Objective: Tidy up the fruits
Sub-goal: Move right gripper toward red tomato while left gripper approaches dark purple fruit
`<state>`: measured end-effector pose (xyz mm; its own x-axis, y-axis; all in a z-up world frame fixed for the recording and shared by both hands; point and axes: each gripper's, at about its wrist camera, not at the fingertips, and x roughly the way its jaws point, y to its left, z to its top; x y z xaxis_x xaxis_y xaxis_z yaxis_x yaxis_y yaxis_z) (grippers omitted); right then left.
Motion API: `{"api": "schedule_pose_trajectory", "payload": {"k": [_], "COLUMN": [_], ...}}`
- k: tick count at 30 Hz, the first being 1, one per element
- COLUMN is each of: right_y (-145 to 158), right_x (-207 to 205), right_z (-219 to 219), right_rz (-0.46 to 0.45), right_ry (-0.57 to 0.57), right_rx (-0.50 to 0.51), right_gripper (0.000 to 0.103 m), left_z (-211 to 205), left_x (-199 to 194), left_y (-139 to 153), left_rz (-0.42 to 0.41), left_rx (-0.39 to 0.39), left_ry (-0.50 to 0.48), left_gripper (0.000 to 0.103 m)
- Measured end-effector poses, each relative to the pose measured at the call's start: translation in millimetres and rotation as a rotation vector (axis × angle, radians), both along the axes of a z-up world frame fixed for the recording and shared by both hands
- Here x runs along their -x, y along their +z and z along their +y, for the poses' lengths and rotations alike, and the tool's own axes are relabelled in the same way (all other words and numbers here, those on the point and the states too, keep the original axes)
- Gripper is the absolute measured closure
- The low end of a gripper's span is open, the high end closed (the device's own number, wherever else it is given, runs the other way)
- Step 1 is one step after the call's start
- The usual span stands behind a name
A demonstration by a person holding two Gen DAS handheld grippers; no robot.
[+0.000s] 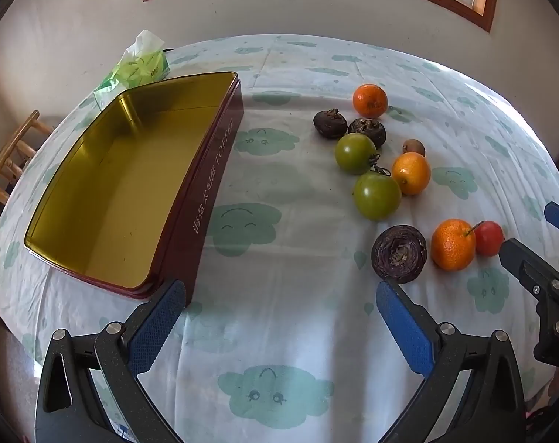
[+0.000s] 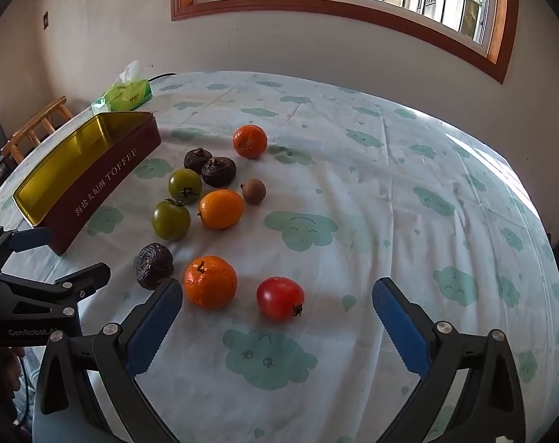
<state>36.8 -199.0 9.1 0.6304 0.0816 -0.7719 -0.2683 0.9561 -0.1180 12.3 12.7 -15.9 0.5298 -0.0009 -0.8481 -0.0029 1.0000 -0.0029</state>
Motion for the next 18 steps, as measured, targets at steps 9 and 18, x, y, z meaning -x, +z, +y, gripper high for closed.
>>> {"api": "schedule_pose_trajectory", "payload": {"k": [9,18], "right_y": [-1.4,-0.4], "right_x": [-2.3,1.6], "right_z": [-2.8,-2.5], "right_rz": [0.001,-0.006], "right_ry": [-0.010,0.006], "right_rx": [-0.001,0.002], "right_gripper": [0.001,0.001], "left_z": [-2.2,-2.3], "left_x": [1.6,3.0], "left_y": [1.7,1.1], "left_rz": [-0.018,-0.015], "left_rx": [-0.009,-0.005], "left_ry": [-0.003,-0.005], "left_gripper": [0.001,0.001]}}
